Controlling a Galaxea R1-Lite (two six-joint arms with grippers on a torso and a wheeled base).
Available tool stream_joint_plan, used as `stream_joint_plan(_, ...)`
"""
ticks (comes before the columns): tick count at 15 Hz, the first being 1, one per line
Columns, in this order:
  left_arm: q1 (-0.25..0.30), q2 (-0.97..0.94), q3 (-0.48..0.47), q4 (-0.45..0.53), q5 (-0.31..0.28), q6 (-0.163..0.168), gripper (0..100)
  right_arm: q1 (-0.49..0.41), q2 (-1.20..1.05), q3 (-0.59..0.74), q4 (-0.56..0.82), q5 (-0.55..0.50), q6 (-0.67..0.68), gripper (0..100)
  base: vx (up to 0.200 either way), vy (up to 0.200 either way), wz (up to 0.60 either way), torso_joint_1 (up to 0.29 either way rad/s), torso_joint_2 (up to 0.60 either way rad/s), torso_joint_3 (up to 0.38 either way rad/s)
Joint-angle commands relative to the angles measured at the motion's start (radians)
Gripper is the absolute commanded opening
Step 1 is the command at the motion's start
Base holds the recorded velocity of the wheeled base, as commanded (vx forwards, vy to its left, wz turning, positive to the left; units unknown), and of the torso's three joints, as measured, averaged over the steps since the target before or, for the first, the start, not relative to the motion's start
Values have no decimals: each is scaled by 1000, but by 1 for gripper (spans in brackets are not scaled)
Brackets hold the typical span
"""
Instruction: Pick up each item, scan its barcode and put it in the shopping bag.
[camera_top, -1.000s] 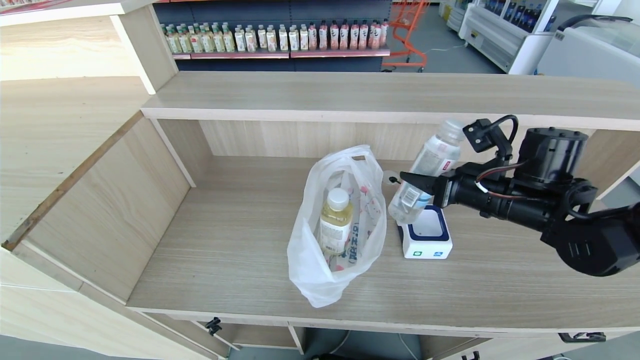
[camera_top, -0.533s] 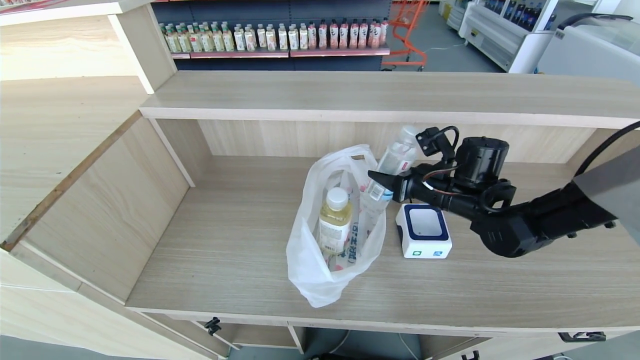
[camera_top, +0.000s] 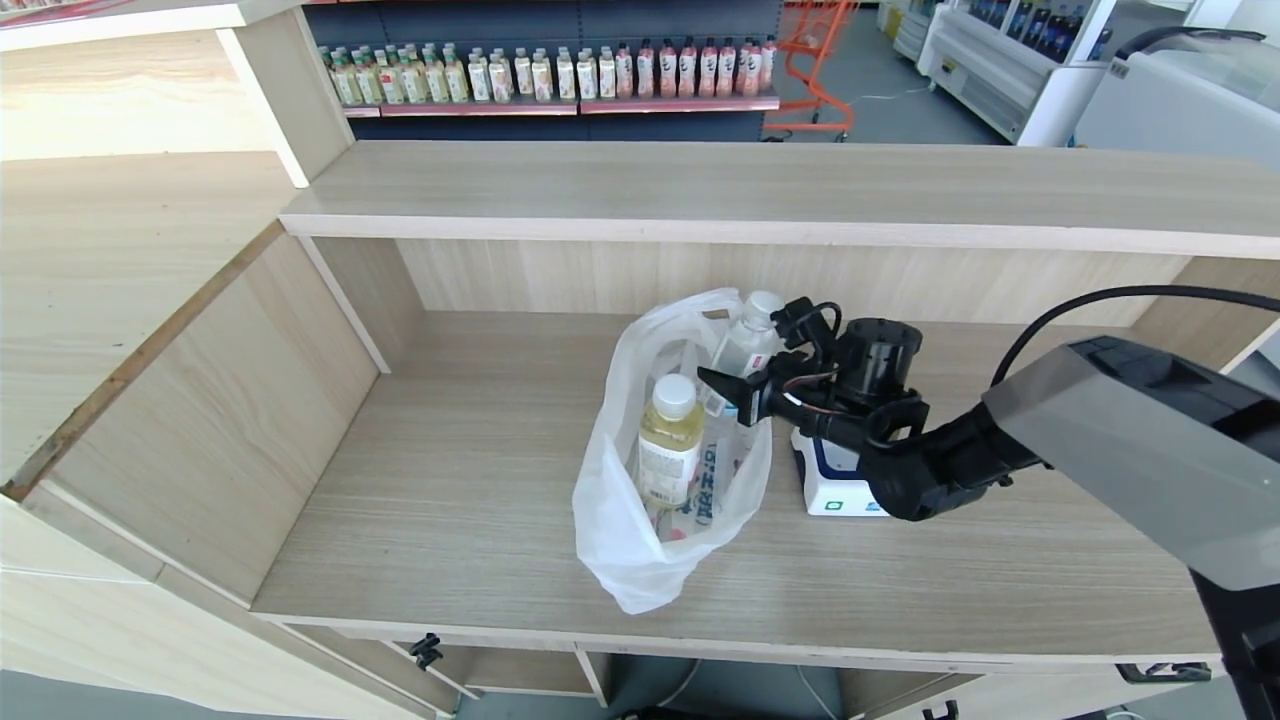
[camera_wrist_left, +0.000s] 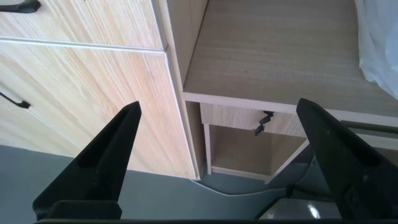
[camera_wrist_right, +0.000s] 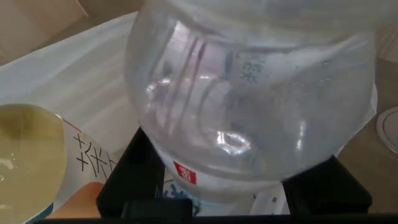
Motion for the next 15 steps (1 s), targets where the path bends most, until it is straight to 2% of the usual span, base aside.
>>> stream_joint_plan(1, 0, 0, 0, 0, 1, 0, 100, 16, 62, -50, 0, 9, -10, 0, 0, 0, 0, 0, 0, 0)
stream_joint_plan(4, 0, 0, 0, 0, 1, 0, 100, 14, 70, -43, 0, 9, -87, 0, 0, 0, 0, 0, 0, 0)
stream_joint_plan(5, 0, 0, 0, 0, 1, 0, 100, 14, 70, -44, 0, 9, -87, 100, 0, 0, 0, 0, 0, 0)
stream_joint_plan(8, 0, 0, 0, 0, 1, 0, 100, 8, -1, -29, 8, 29, -19, 100, 0, 0, 0, 0, 0, 0)
stream_joint_plan(10, 0, 0, 0, 0, 1, 0, 100, 5, -122, 33, 7, 61, 145, 100, 0, 0, 0, 0, 0, 0)
stream_joint_plan(12, 0, 0, 0, 0, 1, 0, 100, -19, -267, 146, 7, 65, 240, 100, 0, 0, 0, 0, 0, 0)
stream_joint_plan(15, 0, 0, 0, 0, 1, 0, 100, -99, -478, 387, 23, 124, 272, 100, 0, 0, 0, 0, 0, 0)
